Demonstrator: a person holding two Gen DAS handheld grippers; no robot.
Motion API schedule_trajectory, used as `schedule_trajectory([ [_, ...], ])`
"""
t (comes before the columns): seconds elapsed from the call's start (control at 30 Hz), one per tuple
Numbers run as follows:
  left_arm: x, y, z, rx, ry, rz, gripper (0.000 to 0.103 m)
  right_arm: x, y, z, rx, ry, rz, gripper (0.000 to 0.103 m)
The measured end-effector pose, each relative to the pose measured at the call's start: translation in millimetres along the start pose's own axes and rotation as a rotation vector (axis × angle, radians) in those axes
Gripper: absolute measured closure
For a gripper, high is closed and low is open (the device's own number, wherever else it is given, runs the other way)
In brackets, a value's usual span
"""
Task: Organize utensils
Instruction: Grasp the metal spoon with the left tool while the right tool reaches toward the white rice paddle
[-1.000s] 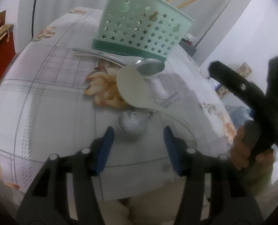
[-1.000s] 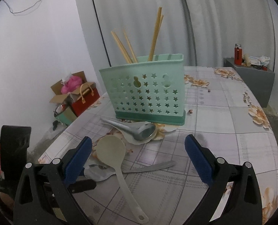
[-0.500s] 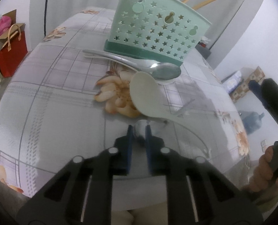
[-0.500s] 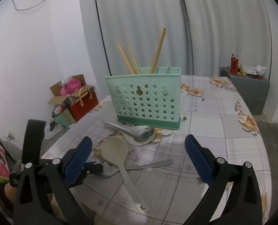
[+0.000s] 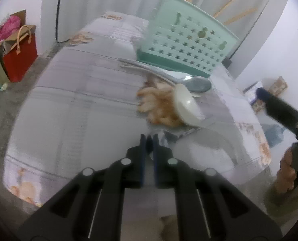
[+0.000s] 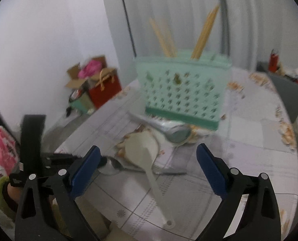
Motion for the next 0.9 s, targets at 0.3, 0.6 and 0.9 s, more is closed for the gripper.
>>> schedule_trajectory([
  [0.3, -20, -37, 3, -0.010, 0.028, -0.060, 0.097, 56, -10, -16, -0.010, -0.190, -0.045, 0.015],
  [0.6, -23, -46, 5, -0.024, 0.041, -0.034, 0.097, 84, -41, -32, -0.136, -0.219, 0.036, 0.024],
  [0.9, -24, -46, 9, -0.029, 0.057, -0.006, 0.097, 107, -61, -34, -0.186, -0.272, 0.089, 0.055],
])
Point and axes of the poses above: each gripper's, at about its wrist camera, not at the fingertips, and x roughly the way its jaws point, y to its right, z to its underside, the point moved 6 cm from there along x, roughly the way its jaws point, and after that the axes turned 10 degrees about -y, right-handed, at the moved point
